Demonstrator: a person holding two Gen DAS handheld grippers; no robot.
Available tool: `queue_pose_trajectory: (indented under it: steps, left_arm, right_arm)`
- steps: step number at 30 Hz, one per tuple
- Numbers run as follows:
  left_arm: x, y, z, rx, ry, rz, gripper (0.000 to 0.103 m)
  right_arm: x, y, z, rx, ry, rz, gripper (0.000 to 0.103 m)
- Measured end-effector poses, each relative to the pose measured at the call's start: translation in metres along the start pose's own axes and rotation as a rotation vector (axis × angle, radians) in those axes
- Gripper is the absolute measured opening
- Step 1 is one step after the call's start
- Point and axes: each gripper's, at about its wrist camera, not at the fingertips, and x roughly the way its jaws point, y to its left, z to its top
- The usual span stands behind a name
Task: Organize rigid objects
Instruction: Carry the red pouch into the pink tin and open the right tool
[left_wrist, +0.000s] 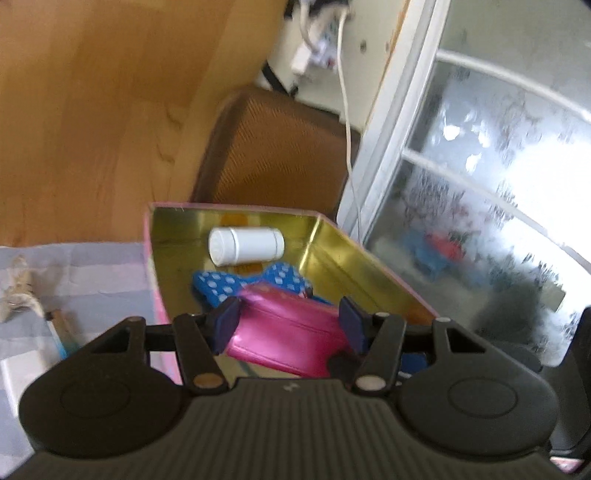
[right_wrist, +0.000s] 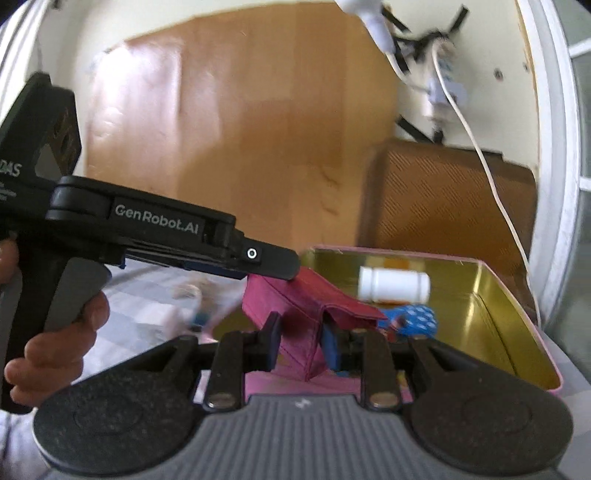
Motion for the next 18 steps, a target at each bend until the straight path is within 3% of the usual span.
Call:
queue_pose_trajectory:
  steps: [3, 5, 9, 12, 18]
  left_arm:
    - [0.018, -0.008, -0.005, 0.042, 0.035, 0.071, 0.064]
    - [0.021, -0.013, -0.007, 0.07, 0.04, 0.122, 0.066]
    - [-0.007, -0.013, -0.011, 0.069, -0.011, 0.154, 0.071]
    - [-0.034, -0.009, -0.015, 0.084, -0.073, 0.198, 0.078]
    - [-0.083, 0.022, -0.033, 0.048, -0.104, 0.284, 0.078]
  right_arm:
    - [0.021, -0.008, 0.001, -0.007, 0.039, -0.023, 0.017]
    - [0.044, -0.006, 0.005, -0.03, 0.107, -0.099, 0.019]
    - [0.065, -0.008, 0.007, -0.042, 0.097, -0.295, 0.034]
    - [0.053, -0.015, 0.006, 0.037, 0.073, -0.283, 0.044]
    - [0.01, -0.002, -0.009, 0.083, -0.02, -0.259, 0.045]
